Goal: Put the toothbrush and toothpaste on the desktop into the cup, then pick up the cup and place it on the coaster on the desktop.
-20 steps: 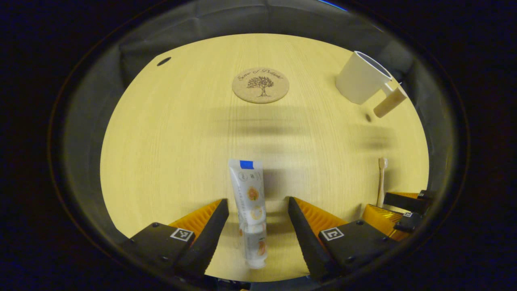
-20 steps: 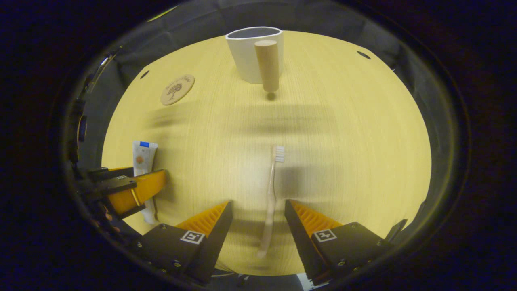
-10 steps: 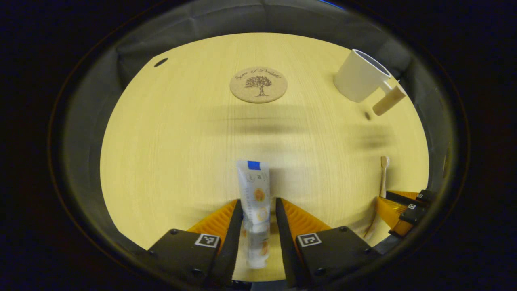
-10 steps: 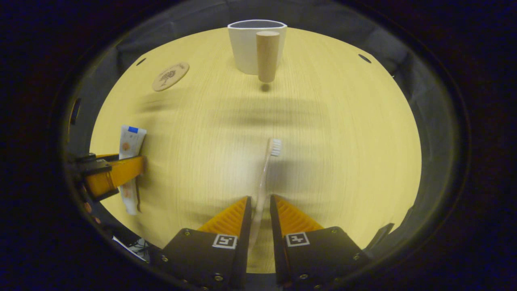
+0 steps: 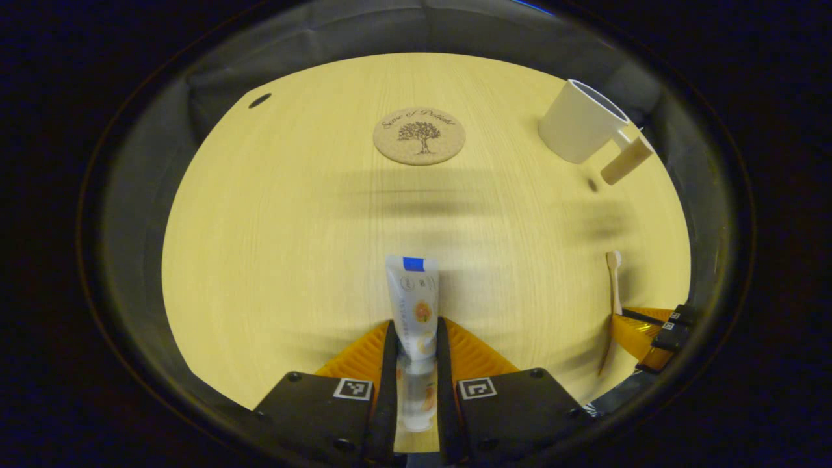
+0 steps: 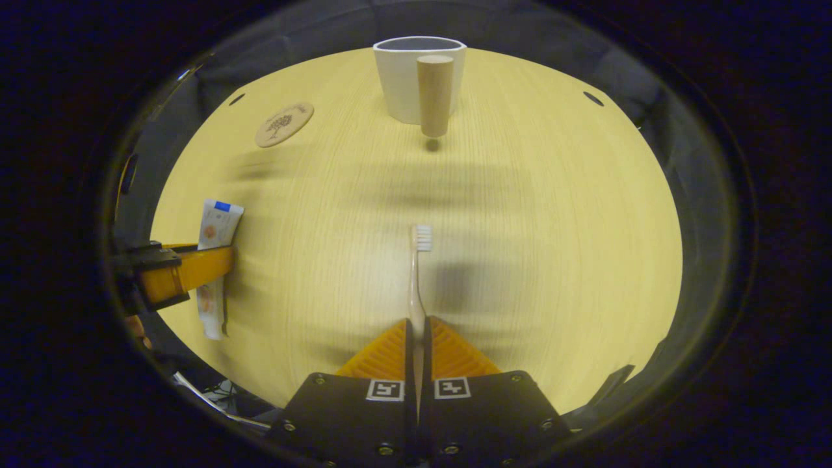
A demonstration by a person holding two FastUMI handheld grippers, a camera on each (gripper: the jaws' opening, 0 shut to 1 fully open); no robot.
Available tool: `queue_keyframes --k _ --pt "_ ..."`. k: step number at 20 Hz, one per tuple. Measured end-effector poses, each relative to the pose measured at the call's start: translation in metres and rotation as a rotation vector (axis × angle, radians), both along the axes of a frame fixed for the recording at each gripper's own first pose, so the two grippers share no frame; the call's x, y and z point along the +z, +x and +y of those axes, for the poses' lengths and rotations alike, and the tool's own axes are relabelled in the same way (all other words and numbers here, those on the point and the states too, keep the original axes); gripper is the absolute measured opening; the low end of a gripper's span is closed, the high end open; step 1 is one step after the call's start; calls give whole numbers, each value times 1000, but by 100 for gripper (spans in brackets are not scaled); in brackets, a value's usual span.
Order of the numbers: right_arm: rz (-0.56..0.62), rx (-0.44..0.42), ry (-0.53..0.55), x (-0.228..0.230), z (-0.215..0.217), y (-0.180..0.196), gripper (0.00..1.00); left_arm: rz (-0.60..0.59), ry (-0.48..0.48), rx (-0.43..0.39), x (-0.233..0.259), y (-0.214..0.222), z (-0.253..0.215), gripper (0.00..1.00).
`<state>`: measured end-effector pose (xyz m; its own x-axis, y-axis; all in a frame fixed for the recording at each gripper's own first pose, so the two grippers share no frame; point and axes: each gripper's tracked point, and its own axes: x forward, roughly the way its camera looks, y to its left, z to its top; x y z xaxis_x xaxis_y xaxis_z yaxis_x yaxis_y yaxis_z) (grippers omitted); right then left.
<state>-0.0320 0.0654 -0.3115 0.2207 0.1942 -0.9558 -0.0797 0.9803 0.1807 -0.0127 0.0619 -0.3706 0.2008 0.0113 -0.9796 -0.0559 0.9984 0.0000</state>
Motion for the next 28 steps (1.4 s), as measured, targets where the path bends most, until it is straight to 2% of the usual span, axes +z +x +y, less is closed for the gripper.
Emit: queue_keyframes --k 2,3,6,8,15,20,23,28 --pt "-19 1 11 1 2 1 2 -20 3 0 1 1 1 34" --pt "-24 -1 17 2 2 0 2 -21 -3 -9 2 -1 1 29" --pt "-48 -9 56 6 8 -4 3 -44 -11 -14 5 -2 3 27" --pt "-77 -28 84 10 11 -3 2 -68 -25 -18 5 -1 3 21" --pt "-208 -43 168 43 15 6 2 -165 -53 8 27 -3 3 21" --pt "-333 -69 221 83 16 21 2 -256 -83 20 63 2 -6 20" --pt "-443 -91 242 110 13 40 2 -346 -103 13 89 18 -15 20" --pt "-630 -92 241 145 10 65 2 -489 -84 -13 125 49 -20 20"
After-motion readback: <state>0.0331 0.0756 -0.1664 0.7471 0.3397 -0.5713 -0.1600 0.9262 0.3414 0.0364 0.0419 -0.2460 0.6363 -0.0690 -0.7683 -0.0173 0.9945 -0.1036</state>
